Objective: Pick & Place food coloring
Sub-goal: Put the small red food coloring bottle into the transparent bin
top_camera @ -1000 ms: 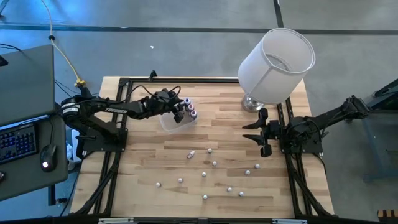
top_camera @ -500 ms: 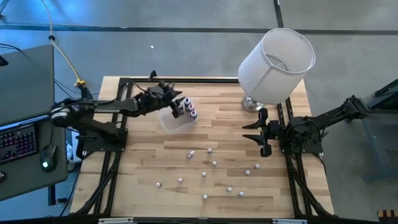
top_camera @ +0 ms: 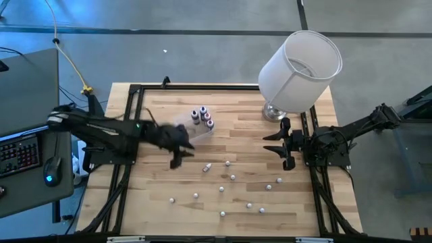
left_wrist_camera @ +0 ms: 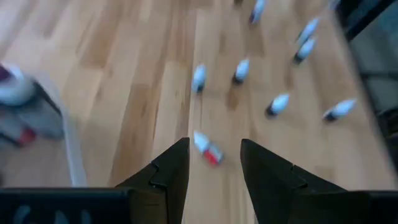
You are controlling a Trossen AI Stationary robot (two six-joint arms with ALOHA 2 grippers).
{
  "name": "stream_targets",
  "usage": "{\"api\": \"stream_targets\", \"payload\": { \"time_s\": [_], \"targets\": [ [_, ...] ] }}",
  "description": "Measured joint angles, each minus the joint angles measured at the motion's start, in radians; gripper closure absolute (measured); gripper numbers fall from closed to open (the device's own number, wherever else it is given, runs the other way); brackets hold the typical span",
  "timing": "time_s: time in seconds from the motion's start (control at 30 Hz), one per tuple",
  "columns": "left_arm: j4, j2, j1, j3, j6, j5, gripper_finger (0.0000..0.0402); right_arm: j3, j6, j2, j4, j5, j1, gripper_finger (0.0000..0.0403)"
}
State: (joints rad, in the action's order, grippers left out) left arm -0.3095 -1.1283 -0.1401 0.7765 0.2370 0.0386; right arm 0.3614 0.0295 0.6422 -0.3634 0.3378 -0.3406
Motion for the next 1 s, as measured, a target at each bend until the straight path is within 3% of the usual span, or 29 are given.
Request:
{"api": "stream_targets", "payload": {
  "time_s": [0.1, 0.17, 0.3, 0.67, 1.0],
  "targets": [
    [0.015, -0.081, -0.097, 0.021, 0.067, 0.145, 0.0261, 0.000, 0.018, 0.000, 0.000, 0.003, 0.000, 0.0261],
    [0.014, -0.129, -0.122, 0.048, 0.145, 0.187, 0.0261, 0.000, 0.018, 0.000, 0.000, 0.003, 0.000, 0.0261],
    [0.012, -0.247, -0.129, 0.107, 0.221, 0.144, 0.0261, 0.000, 0.014, 0.000, 0.000, 0.004, 0.000, 0.0261],
    [-0.099, -0.587, -0.128, 0.321, 0.217, 0.150, 0.0261, 0.000, -0.012, 0.000, 0.000, 0.011, 0.000, 0.0261],
    [-0.163, -0.679, -0.090, 0.360, 0.284, 0.152, 0.0261, 0.000, -0.012, 0.000, 0.008, 0.011, 0.000, 0.0261]
  ]
}}
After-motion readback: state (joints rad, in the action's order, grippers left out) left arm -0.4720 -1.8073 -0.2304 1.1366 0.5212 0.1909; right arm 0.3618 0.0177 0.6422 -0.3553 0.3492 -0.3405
